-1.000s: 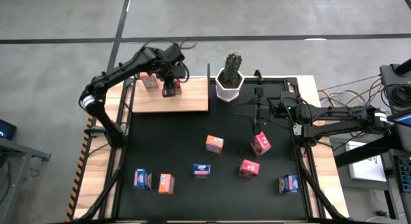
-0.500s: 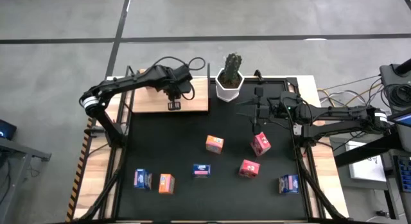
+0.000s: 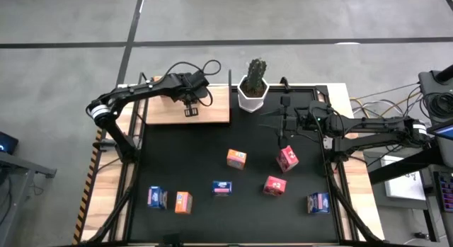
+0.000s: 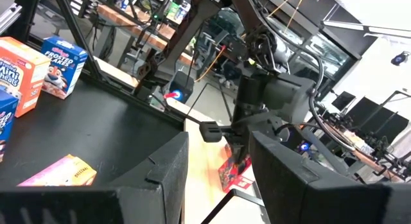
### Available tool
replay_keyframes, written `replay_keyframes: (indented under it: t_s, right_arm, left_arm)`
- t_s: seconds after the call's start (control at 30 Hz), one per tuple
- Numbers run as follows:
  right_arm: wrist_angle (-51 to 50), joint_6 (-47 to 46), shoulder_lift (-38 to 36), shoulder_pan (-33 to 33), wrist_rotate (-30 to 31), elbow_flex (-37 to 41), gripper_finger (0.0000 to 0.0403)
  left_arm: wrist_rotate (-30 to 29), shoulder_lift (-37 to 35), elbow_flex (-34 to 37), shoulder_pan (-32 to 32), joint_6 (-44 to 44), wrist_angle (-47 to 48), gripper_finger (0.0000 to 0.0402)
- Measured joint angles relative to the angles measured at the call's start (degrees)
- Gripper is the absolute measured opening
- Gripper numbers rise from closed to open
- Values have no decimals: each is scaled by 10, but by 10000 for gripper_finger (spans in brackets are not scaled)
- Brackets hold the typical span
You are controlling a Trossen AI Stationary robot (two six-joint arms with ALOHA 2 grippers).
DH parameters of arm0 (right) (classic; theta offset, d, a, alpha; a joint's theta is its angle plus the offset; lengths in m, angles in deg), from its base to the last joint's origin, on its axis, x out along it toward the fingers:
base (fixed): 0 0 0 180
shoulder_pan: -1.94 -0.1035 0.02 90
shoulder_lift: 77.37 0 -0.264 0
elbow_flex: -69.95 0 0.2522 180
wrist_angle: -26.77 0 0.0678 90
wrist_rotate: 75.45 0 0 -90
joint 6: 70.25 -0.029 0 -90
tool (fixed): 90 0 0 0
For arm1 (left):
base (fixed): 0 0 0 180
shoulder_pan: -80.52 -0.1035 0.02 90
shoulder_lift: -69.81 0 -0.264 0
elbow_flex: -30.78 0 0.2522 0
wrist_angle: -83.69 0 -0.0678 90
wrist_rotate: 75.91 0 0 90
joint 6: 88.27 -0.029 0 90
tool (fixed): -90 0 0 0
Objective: Stack cereal on shelf
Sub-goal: Put the top left red cereal box on the shelf
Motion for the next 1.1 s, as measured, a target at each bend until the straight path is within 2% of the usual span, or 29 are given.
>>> replay_keyframes:
  t_s: [0.27, 1.1]
  right_arm:
    - [0, 2, 0, 0, 0, 0, 155]
    - [0, 3, 0, 0, 0, 0, 155]
  left_arm:
    - [0, 0, 1, -23, -8, -29, 2]
    - [1, 0, 1, -51, -77, -30, 2]
